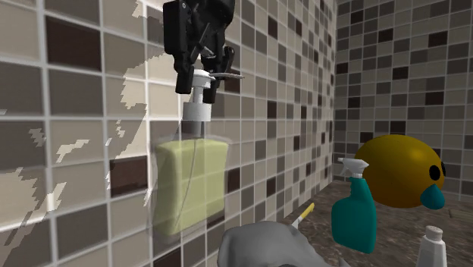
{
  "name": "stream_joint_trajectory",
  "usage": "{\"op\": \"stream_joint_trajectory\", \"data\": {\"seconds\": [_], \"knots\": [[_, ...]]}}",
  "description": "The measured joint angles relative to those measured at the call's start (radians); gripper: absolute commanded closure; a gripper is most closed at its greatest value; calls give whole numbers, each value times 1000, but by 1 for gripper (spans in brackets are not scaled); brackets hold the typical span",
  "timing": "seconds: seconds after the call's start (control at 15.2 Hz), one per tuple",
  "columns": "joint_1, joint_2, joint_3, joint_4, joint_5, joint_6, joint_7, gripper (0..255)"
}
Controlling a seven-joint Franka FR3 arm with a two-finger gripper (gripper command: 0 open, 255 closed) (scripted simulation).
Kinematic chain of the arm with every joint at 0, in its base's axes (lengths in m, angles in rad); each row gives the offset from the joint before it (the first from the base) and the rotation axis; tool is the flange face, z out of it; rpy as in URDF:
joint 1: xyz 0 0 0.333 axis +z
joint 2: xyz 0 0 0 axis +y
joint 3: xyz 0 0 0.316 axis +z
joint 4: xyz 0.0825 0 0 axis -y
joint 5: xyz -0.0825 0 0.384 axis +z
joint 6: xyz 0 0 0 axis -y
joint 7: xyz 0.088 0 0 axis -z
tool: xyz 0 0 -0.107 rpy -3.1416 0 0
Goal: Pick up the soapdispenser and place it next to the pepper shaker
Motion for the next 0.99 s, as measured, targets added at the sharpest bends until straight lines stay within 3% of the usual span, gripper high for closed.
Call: {"op": "stream_joint_trajectory", "data": {"seconds": [0.53,0.99], "knots": [[-94,-264,-44,-313,38,32,-135,255],[-168,-432,-112,-470,50,0,-274,255]]}}
